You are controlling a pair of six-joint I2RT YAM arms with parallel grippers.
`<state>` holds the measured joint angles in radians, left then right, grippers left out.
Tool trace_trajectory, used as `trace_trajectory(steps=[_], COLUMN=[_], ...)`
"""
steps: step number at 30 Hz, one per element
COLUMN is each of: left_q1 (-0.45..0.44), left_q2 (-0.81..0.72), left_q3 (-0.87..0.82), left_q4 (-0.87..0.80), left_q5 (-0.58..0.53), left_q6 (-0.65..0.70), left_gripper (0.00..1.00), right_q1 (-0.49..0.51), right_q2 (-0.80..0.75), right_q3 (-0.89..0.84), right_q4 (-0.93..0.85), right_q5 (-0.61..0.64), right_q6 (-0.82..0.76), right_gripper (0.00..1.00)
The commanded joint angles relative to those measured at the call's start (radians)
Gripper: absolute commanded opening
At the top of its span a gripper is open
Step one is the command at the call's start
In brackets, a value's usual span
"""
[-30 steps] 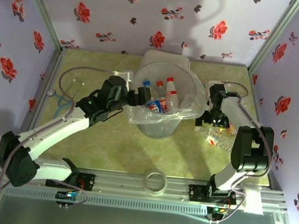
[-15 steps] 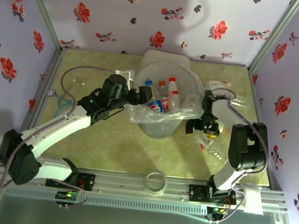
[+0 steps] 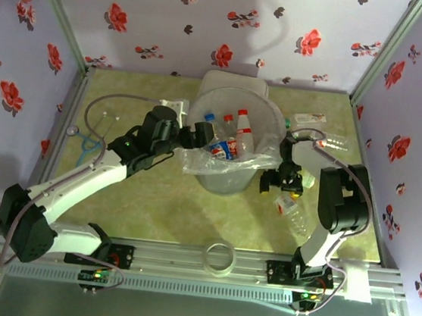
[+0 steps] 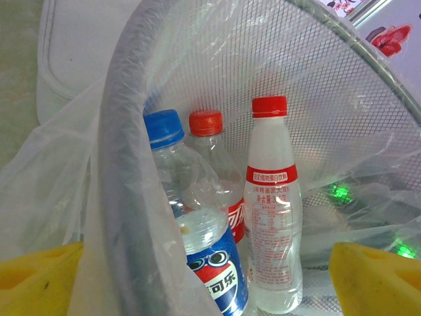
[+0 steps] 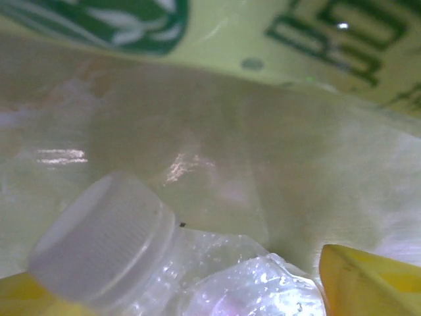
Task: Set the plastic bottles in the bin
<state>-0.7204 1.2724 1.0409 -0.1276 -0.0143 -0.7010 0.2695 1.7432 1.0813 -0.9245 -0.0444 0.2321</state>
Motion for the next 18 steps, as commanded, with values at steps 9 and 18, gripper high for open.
trace_trajectory(steps=[9,18], left_q1=[0.009,0.01], left_q2=[-0.004,-0.008], left_q3=[-0.022,-0.012], left_q4=[-0.06,-0.074], left_q5=[0.005,0.004], left_q6=[0.028,0.039], left_gripper=[0.91,0.9], right_q1=[-0.026,-0.158], right_q2=[-0.104,-0.238], right_q3=[0.001,0.039], right_q4=[-0.035,-0.065], right_q5=[0.021,-0.032], right_q6=[0.038,-0.01], right_gripper=[0.53,0.44])
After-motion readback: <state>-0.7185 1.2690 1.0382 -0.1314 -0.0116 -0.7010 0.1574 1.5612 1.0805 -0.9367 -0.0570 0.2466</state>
